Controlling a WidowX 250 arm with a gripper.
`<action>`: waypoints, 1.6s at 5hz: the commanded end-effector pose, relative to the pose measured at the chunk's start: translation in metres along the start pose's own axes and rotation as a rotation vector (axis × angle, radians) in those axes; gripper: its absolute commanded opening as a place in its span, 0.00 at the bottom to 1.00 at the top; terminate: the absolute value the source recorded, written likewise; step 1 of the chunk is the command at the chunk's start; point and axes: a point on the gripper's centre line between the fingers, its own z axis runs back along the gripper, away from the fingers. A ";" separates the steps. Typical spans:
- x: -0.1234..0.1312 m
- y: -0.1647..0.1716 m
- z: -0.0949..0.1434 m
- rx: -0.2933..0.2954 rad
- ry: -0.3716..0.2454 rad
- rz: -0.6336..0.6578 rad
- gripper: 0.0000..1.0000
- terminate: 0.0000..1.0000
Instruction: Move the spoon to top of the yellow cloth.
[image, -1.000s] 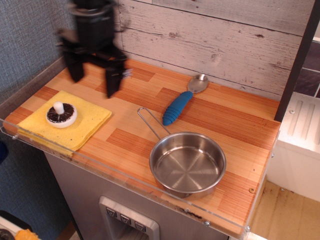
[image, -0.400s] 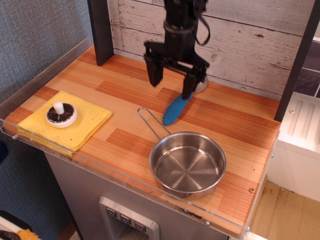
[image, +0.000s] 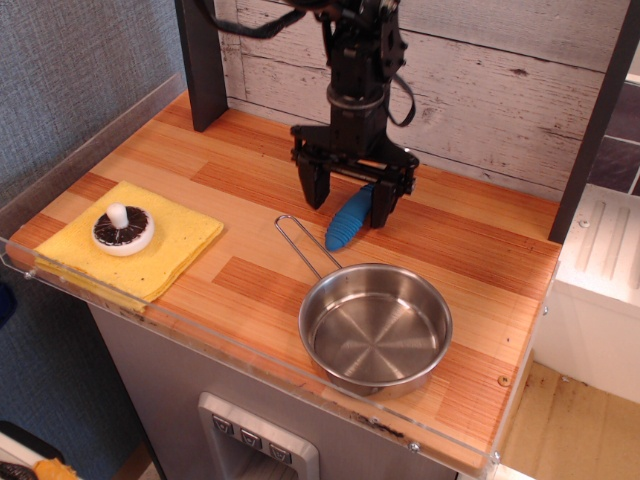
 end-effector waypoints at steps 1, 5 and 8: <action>0.000 0.003 0.002 -0.013 -0.029 -0.013 0.00 0.00; -0.004 0.005 0.085 -0.144 -0.329 -0.161 0.00 0.00; -0.038 0.101 0.098 -0.063 -0.202 -0.121 0.00 0.00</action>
